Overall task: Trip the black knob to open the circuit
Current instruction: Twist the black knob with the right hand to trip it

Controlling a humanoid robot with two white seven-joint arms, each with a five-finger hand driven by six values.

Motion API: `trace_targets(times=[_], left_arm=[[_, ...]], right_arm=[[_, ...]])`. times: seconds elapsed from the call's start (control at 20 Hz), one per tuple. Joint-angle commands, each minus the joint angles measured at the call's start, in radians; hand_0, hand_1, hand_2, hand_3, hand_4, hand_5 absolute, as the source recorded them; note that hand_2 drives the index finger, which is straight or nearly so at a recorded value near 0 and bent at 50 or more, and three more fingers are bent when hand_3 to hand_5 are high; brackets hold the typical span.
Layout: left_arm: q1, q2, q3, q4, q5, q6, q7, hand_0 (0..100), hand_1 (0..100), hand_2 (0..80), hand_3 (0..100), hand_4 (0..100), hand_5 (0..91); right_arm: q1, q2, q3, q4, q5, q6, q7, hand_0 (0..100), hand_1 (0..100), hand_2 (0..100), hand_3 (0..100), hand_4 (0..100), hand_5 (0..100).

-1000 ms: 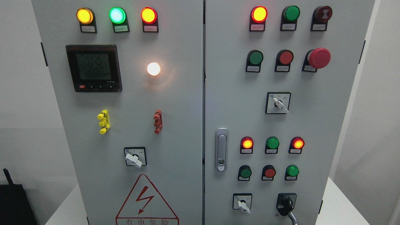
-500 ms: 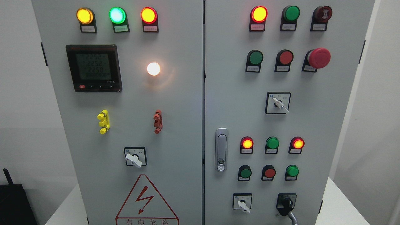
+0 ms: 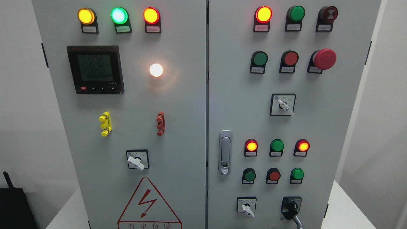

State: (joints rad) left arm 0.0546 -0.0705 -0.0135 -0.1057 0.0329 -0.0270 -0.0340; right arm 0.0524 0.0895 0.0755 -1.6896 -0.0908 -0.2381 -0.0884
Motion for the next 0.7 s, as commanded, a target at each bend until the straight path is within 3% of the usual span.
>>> trace_targets(times=[0.0, 0.65], left_arm=[[-0.003, -0.002, 0.001, 0.000, 0.002, -0.002, 0.000, 12, 39, 0.0, 0, 0, 0.0], [-0.004, 0.000, 0.001, 0.000, 0.002, -0.002, 0.000, 12, 39, 0.0, 0, 0, 0.0]], right_arm=[[-0.019, -0.001, 0.036, -0.041, 0.005, -0.017, 0.027, 7, 10, 0, 100, 100, 100], [-0.020, -0.001, 0.049, -0.041, 0.005, -0.017, 0.030, 7, 10, 0, 100, 100, 100]])
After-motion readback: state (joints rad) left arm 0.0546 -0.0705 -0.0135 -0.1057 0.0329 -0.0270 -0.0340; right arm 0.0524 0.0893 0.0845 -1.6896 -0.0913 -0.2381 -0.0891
